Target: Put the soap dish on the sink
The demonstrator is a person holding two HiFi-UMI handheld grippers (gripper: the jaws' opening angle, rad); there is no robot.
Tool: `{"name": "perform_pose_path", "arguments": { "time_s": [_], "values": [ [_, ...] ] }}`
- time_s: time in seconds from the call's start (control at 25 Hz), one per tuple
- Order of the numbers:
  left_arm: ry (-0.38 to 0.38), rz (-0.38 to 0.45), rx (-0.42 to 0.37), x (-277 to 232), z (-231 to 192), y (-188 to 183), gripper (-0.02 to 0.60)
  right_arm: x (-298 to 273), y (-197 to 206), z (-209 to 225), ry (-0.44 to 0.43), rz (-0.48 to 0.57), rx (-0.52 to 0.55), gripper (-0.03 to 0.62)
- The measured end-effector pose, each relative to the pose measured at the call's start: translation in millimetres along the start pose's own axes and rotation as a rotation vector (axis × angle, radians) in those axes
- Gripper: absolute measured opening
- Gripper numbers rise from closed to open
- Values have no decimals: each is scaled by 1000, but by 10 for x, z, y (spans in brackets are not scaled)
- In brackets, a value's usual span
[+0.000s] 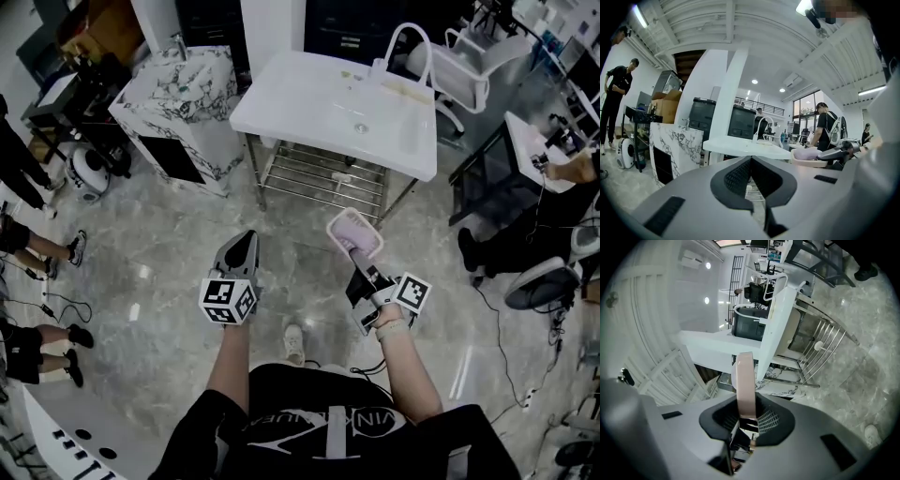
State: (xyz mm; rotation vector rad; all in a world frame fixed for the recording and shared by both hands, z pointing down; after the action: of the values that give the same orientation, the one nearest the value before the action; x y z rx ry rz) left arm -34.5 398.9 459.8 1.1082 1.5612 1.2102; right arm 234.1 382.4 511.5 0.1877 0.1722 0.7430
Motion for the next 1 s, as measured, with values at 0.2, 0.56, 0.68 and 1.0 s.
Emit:
{"name": "perform_pose_path", "arguments": {
  "time_s": [0.2, 0.56, 0.68, 1.0],
  "values": [
    [38, -4, -9, -233, -222, -51, 17, -268, -59, 21, -4, 36, 6, 83],
    [62, -2, -2, -478, -484, -95, 17, -645, -117, -47, -28, 61, -1, 83],
    [62, -2, 0, -560, -539, -126, 17, -743, -173, -66, -31, 57, -4, 83],
    [41, -10, -19, -823, -738, -173, 16, -1098, -383, 14, -28, 42, -13, 83]
  ]
}}
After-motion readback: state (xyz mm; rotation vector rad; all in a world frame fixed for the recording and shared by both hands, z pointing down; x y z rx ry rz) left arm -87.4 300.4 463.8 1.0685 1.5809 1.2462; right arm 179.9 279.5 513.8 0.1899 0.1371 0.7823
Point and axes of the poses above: the fingertips, and each gripper's own axes: x backward along the fingers, z to its right, y out of its underside, the point moved 2 cm from there along x, backward along the fingers, and after that the axes turned 2 degrees about z, right-handed, at the moved point
